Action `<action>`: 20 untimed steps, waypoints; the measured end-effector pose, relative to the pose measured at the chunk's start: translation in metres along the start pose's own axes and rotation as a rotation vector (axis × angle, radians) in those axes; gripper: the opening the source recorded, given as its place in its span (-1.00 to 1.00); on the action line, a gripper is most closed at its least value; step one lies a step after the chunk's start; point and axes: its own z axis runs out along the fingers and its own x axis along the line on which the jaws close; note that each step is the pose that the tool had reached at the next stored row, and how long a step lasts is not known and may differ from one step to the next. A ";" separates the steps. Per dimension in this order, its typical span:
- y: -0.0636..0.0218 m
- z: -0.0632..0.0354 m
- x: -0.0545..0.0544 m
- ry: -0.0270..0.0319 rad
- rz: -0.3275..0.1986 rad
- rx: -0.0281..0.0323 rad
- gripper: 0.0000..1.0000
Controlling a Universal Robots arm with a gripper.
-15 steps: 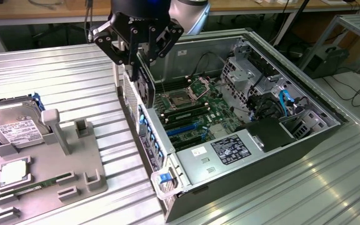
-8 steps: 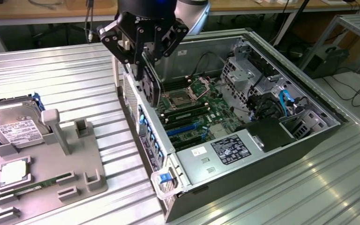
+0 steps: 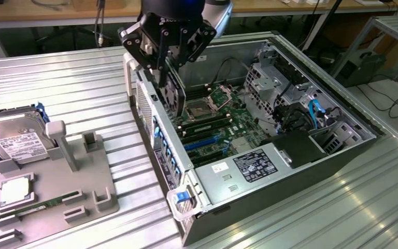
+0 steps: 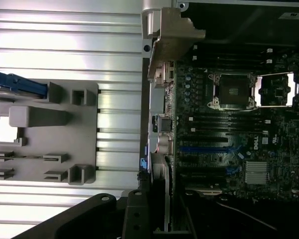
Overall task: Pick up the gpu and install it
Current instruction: 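Pick up the gpu and move the gpu toward the slot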
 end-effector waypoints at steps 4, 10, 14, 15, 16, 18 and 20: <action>-0.0002 0.0000 -0.005 0.0000 0.000 0.0000 -0.45; -0.0004 0.0001 -0.013 0.0000 0.000 0.0000 -0.45; -0.0006 0.0002 -0.019 0.0000 0.000 0.0000 -0.45; -0.0007 0.0002 -0.020 0.0001 0.000 0.0000 -0.45; -0.0007 0.0002 -0.021 0.0000 0.000 0.0000 -0.45; -0.0008 0.0002 -0.024 0.0001 0.000 0.0000 -0.45; -0.0009 0.0003 -0.026 -0.0001 0.000 -0.0001 -0.45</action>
